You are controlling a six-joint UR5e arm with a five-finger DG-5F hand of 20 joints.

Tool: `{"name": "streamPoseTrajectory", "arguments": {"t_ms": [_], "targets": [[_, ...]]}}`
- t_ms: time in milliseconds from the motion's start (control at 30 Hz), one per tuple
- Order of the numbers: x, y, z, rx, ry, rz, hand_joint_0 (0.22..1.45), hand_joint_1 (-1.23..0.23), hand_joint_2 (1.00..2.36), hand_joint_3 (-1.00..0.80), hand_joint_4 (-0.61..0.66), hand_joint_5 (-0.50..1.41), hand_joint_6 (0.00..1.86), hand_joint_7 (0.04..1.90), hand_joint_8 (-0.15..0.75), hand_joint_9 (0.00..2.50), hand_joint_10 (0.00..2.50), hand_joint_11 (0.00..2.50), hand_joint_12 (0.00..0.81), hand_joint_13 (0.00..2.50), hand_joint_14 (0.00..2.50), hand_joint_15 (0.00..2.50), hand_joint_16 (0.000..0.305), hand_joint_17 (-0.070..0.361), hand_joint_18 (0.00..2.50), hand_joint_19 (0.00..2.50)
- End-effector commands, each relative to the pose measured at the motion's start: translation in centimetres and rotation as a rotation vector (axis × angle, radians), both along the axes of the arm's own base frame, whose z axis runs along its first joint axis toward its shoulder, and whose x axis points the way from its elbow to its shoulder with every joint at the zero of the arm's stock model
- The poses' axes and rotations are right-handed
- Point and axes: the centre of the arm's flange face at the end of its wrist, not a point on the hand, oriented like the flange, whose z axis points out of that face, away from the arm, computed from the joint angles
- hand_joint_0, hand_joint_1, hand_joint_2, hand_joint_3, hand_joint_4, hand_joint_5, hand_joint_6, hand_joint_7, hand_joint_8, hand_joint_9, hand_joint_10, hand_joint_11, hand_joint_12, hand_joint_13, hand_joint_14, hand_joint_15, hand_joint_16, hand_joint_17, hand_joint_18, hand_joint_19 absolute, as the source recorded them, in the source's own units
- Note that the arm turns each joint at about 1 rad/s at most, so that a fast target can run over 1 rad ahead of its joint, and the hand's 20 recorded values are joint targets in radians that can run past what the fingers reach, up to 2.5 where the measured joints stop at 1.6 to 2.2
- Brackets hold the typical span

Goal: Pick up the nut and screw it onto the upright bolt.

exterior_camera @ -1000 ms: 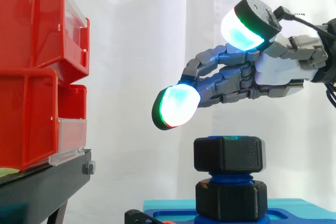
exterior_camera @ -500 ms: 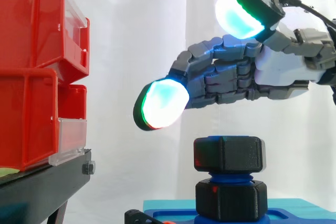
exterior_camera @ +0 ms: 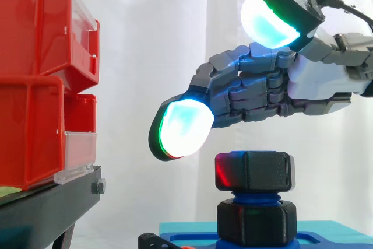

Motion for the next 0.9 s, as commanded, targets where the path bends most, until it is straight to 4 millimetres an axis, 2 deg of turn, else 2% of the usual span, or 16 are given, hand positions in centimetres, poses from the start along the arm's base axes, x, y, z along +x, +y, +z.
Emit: {"name": "streamPoseTrajectory", "arguments": {"t_ms": [0, 167, 533, 867], "targets": [[0.0, 0.3, -0.1, -0.009, 0.001, 0.003, 0.49, 0.02, 1.0, -0.5, 0.16, -0.19, 0.5, 0.77, 0.191, 0.06, 0.0, 0.0, 0.326, 0.0, 0.0, 0.0, 0.044, 0.1, 0.0, 0.0], [-0.4, 0.6, -1.9, -0.01, 0.022, 0.009, 0.49, 0.0, 1.0, -0.5, 0.16, -0.18, 0.5, 0.72, 0.191, 0.06, 0.0, 0.0, 0.326, 0.0, 0.0, 0.0, 0.045, 0.1, 0.0, 0.0], [-0.3, 0.6, -1.9, -0.017, 0.011, -0.005, 0.49, -0.02, 1.0, -0.5, 0.16, -0.18, 0.5, 0.72, 0.188, 0.07, 0.0, 0.0, 0.326, 0.0, 0.0, 0.0, 0.044, 0.1, 0.0, 0.0], [-0.5, -0.6, -2.0, -0.032, 0.024, -0.015, 0.49, -0.06, 1.0, -0.5, 0.18, -0.17, 0.5, 0.76, 0.203, 0.13, 0.0, 0.0, 0.324, 0.0, 0.0, 0.0, 0.043, 0.097, 0.0, 0.0]]}}
